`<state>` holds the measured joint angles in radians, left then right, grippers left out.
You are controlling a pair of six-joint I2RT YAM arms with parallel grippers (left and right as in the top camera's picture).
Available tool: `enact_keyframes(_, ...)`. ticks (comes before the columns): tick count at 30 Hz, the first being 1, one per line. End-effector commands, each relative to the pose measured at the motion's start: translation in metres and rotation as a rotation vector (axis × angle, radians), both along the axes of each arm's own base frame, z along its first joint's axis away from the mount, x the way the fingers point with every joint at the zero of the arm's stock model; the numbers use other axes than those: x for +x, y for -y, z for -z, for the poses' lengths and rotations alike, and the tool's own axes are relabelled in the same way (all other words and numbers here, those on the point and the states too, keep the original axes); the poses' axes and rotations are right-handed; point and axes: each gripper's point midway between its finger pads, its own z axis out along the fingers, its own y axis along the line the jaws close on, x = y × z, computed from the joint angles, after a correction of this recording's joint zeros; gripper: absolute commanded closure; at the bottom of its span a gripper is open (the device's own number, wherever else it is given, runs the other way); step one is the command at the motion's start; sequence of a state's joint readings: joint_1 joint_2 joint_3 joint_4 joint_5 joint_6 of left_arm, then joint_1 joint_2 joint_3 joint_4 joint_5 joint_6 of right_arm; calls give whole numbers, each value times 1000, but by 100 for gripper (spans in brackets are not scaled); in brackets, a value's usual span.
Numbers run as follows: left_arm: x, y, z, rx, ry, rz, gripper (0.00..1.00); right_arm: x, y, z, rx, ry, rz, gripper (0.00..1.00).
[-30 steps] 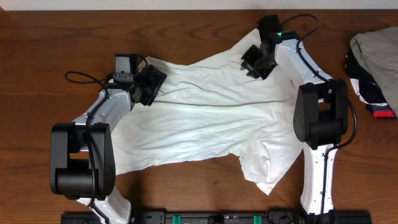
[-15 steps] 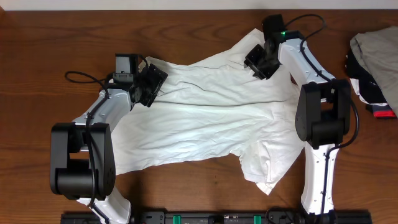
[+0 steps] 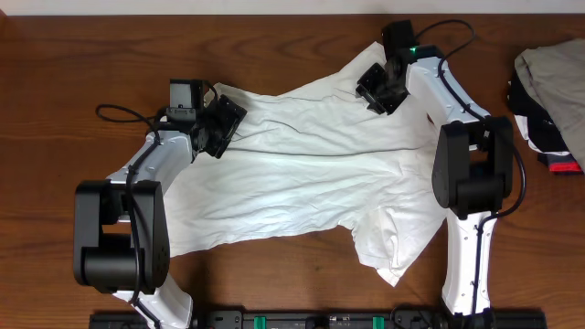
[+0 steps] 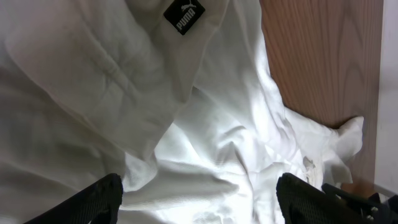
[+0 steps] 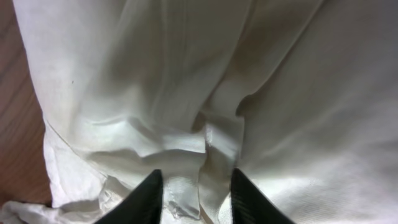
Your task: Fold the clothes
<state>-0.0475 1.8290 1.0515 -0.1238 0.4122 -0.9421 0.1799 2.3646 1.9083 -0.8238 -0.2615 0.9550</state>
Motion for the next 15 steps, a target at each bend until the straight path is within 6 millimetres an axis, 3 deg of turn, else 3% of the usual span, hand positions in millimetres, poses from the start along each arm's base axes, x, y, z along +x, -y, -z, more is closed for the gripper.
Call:
enact_keyframes(1,8,-3,-13,9,39,3,19,-1,-10,-2,8,2,-9,73)
enact_keyframes(7,8,-3,-13,10,39,3,19,-2,-15,-2,7,3,-19,97)
enact_keyframes(15,5,2,-14,-13,33,22,20,-3,-13,-1,-13,10,-56,99)
